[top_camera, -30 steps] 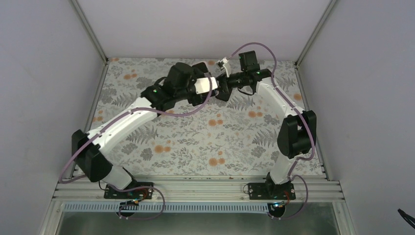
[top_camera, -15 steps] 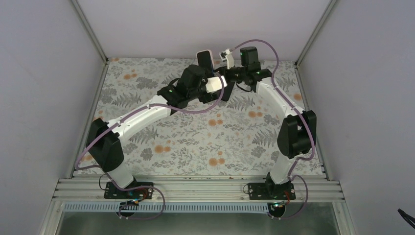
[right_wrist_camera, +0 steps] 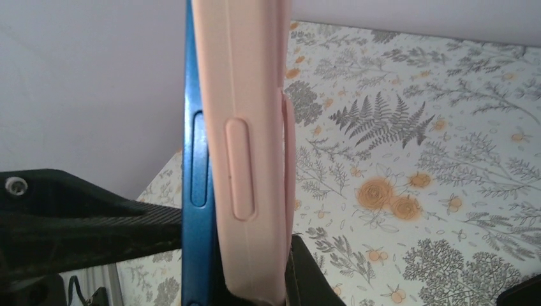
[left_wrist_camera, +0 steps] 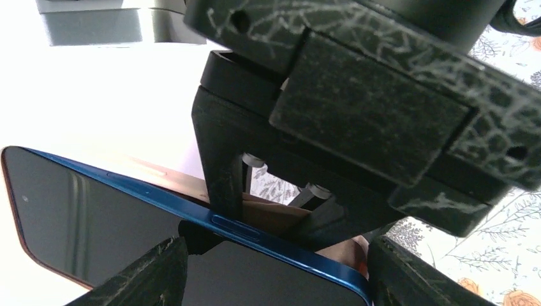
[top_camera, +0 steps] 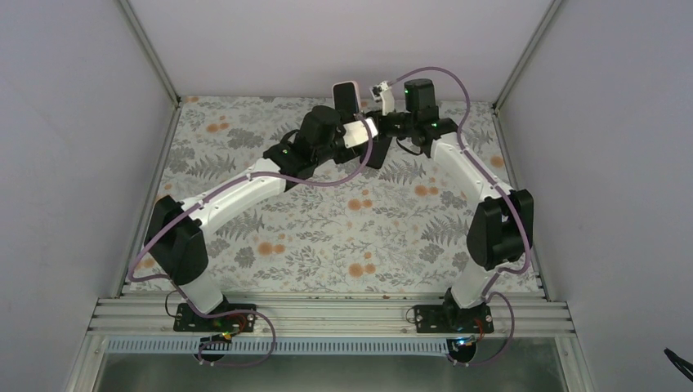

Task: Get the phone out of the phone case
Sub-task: Remove the phone case from the phone.

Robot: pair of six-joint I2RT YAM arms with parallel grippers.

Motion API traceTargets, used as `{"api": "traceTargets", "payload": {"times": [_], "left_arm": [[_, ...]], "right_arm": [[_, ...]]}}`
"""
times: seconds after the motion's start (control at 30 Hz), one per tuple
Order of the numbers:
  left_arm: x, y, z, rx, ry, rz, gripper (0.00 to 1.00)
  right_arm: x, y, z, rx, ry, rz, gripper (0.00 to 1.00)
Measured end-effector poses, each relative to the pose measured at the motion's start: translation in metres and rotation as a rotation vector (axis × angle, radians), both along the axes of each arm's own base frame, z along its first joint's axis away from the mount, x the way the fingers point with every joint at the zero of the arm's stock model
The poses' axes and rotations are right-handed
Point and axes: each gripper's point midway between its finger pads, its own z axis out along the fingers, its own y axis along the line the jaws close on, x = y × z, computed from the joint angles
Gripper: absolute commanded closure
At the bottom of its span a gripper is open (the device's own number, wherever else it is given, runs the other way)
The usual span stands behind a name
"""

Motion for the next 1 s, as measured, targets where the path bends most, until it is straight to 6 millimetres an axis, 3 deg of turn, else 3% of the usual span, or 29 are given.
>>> {"api": "traceTargets", "payload": {"times": [0.17,0.3,0.5,0.77,1.0], "left_arm": [[0.004,0.003,-0.004,-0.009,-0.021,0.027,0.34],[0.006,0.004,-0.003,-0.010,-0.031,0.044,0.46],[0.011,0.006,0.000,-0.019,-0.124,0.134,0.51],[0.010,0.021,0.018,0.049,-0.491,0.283,0.61],[0.004,0.018,0.030,0.140,-0.815,0.357,0.70]], "right_arm": [[0.004,-0.001,0.003,0.003,-0.014,-0.020,0.97],[0.006,-0.001,0.005,0.007,-0.020,-0.029,0.97],[0.013,-0.002,0.013,0.022,-0.052,-0.054,0.97],[0.013,0.005,0.030,0.079,-0.095,-0.019,0.97],[0.007,0.010,0.045,0.132,-0.130,0.049,0.97]]}}
